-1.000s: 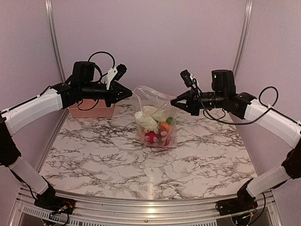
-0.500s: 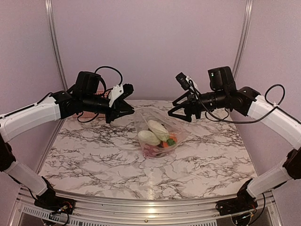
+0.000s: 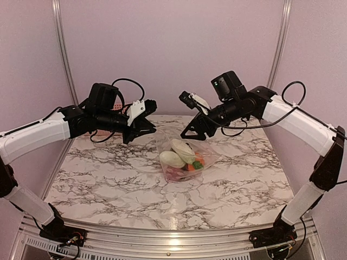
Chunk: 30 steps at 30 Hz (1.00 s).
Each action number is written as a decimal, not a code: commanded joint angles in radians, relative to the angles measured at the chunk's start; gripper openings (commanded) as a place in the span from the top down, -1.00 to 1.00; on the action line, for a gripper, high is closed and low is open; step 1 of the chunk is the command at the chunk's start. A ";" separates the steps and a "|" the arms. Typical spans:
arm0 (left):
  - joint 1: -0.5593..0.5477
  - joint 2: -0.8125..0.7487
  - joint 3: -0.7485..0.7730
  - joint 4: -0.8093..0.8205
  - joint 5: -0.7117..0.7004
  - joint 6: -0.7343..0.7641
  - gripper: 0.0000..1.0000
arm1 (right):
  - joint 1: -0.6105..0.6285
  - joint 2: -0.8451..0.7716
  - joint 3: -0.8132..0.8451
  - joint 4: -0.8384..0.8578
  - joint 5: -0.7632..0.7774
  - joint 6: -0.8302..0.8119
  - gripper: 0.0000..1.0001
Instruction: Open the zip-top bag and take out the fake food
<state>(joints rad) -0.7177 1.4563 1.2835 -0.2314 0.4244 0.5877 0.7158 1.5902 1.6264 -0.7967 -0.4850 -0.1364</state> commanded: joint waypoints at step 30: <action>0.012 -0.020 -0.023 0.274 -0.572 -0.523 -0.98 | -0.213 0.033 0.132 0.185 -0.089 0.287 1.00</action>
<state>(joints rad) -0.7185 1.4513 1.2488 -0.0357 0.0780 0.2413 0.5465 1.6836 1.7386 -0.7036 -0.5373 0.0971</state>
